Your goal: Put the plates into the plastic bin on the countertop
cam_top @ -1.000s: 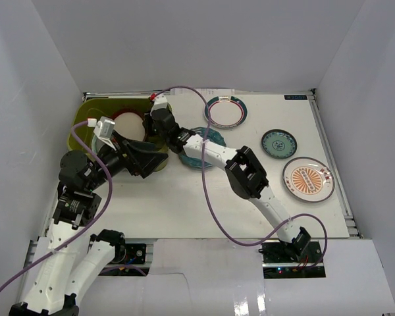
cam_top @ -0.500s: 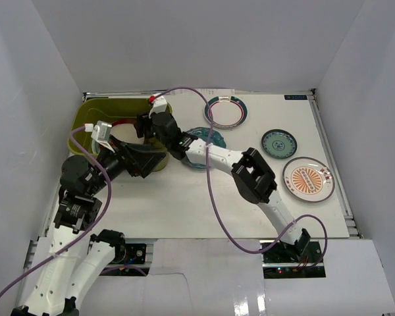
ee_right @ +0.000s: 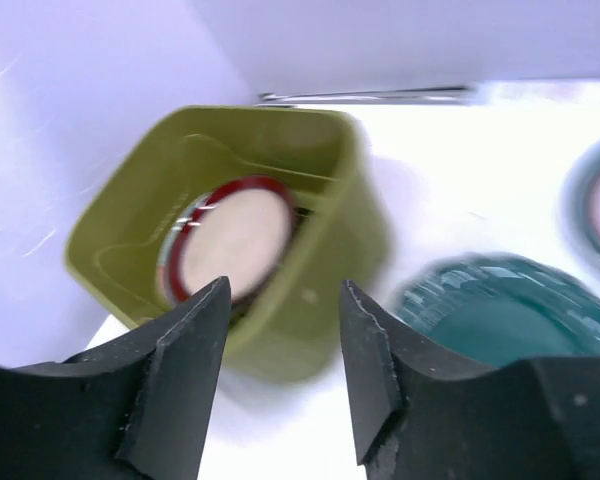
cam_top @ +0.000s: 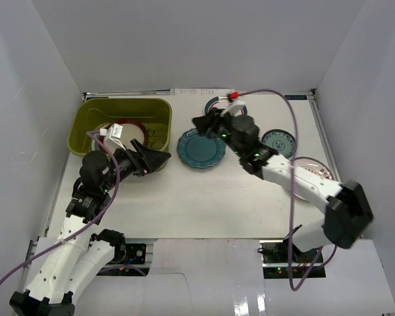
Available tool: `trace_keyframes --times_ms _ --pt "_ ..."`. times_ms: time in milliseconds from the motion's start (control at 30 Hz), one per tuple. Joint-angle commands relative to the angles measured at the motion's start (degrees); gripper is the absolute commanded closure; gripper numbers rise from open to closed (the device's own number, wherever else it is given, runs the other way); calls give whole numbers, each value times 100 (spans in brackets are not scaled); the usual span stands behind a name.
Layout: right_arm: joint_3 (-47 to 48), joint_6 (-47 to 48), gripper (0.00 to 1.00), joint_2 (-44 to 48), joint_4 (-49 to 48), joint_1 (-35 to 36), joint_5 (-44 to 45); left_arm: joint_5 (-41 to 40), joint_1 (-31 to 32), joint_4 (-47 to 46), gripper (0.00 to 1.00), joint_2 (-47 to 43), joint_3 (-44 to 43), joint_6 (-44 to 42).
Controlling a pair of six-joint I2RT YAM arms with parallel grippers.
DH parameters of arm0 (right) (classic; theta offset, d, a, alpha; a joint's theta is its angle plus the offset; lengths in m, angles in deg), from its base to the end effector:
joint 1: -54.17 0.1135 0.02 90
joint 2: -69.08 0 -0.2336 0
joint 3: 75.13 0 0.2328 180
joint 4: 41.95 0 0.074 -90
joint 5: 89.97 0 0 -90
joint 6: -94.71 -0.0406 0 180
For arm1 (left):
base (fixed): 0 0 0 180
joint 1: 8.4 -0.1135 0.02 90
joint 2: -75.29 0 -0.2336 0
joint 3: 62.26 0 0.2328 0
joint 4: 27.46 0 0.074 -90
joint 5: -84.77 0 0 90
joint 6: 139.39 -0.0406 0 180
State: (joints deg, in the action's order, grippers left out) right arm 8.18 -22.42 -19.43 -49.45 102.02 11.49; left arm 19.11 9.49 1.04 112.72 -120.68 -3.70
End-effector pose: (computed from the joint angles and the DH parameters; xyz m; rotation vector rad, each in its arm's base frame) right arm 0.2472 0.2611 0.3305 -0.1226 1.5945 0.8811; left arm 0.1489 -0.0657 0.3244 -0.1023 1.8349 -1.1651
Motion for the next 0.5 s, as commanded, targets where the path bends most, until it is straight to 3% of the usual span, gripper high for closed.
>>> trace_keyframes --times_ms 0,67,167,200,233,300,367,467 --pt "-1280 -503 47 1447 -165 -653 -372 -262 310 -292 10 44 147 510" --pt "-2124 -486 48 2350 202 -1021 -382 -568 898 -450 12 308 296 686" --pt "-2871 -442 48 3336 686 -1514 -574 -2052 2268 -932 12 747 595 950" --pt "-3031 -442 48 3540 914 -1629 -636 -3030 2985 -1047 12 922 726 1142" --pt "-3163 -433 48 3716 1021 -1709 -785 -3466 3305 -1205 12 1316 806 1283" --pt "-3445 -372 48 4156 1345 -1885 -891 -4336 3685 -1890 11 1739 1173 1939" --pt "-3629 -337 48 4489 1531 -1929 -953 -4700 3950 -2609 11 2457 1403 2451" --pt "-3735 -257 48 4851 1847 -1973 -1085 -5464 4126 -2894 11 3433 1422 3207"
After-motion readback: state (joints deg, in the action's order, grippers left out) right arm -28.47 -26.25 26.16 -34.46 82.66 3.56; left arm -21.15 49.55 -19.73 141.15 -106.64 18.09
